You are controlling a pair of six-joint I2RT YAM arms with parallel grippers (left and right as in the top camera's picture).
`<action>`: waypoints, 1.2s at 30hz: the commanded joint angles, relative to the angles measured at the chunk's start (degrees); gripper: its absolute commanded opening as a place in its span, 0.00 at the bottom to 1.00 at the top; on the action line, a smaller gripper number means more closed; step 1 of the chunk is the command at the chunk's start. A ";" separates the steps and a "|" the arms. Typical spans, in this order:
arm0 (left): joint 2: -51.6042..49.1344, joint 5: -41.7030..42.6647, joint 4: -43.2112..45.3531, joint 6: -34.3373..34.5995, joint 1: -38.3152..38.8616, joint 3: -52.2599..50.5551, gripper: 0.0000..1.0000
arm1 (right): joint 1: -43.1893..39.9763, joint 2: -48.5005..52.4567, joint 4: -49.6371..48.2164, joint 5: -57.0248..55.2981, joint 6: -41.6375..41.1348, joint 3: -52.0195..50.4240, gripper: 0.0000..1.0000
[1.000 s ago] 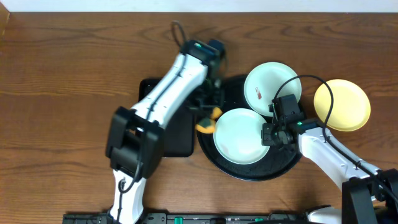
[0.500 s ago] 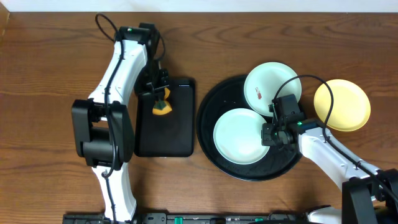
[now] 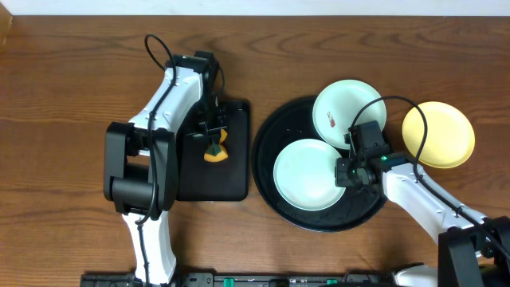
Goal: Clean dirty plates on tray and stack at the side
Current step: 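Move the sponge back onto the black rectangular tray with left gripper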
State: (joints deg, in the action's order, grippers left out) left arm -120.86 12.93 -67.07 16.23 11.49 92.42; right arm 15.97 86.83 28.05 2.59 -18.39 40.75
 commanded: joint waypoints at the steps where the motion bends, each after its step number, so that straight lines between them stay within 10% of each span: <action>1: 0.63 -0.57 -0.98 -1.20 1.11 -1.81 0.08 | -0.13 0.28 0.20 -0.63 0.48 -0.26 0.02; 20: 0.98 -0.85 5.11 1.57 8.35 -10.45 0.07 | -0.13 0.31 0.26 -0.63 0.46 -0.28 0.02; 36: 14.97 -18.78 12.44 9.03 15.28 -18.84 0.08 | -0.13 0.31 0.07 -0.63 0.46 -0.37 0.02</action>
State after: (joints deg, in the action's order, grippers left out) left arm -107.31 -1.98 -55.77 23.75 27.00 76.66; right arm 15.97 86.83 28.03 2.57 -18.39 40.75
